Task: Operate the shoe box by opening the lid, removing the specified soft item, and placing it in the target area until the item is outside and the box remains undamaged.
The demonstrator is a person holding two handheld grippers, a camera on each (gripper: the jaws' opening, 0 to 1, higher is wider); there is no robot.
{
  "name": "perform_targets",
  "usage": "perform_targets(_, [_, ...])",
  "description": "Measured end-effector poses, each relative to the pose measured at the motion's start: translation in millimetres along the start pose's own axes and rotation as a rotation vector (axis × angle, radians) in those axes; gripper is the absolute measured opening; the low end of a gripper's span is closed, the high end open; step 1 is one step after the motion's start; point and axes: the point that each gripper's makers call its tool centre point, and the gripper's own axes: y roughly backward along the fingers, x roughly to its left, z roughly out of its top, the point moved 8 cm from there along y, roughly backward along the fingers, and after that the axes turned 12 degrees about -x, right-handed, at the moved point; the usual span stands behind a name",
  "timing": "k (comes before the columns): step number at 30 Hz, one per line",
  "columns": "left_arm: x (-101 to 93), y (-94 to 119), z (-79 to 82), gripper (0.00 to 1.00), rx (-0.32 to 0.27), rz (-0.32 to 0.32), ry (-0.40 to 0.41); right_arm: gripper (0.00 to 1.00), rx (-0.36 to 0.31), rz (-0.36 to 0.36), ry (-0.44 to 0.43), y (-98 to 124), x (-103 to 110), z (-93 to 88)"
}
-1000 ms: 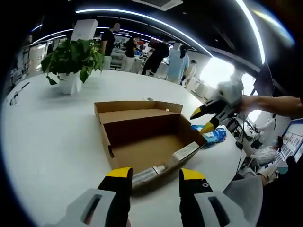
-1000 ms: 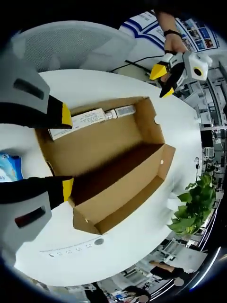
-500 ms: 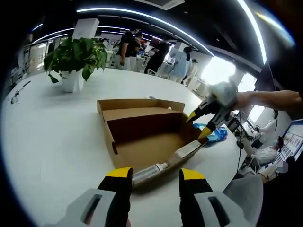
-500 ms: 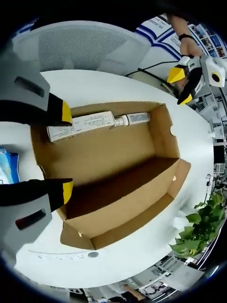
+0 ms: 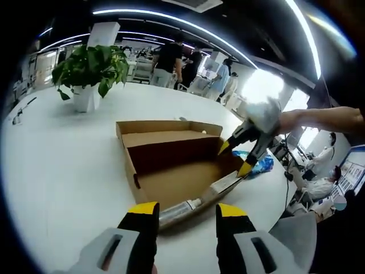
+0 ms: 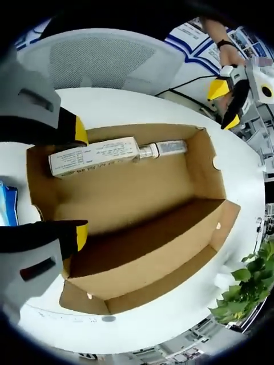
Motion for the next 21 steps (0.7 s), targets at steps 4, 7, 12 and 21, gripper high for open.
perform_targets(4, [-0.5, -1.5, 1.8, 0.40, -0.002, -0.002, -0.002, 0.47, 0.019, 0.007, 0.018, -4.5, 2.2, 1.1])
perform_targets(7, [0.8, -0.8, 2.3, 0.40, -0.004, 0.000, 0.000, 0.47, 0.015, 0.005, 0.012, -5.6, -0.5, 2.0])
perform_targets(12, [3.3, 1.2, 0.4, 0.40, -0.001, 0.006, 0.002, 0.46, 0.021, 0.015, 0.010, -7.2, 1.0, 3.2])
perform_targets(21, [2.0, -0.6, 1.1, 0.40, -0.005, 0.002, 0.005, 0.52, 0.013, -0.034, 0.022, -4.4, -9.6, 1.9])
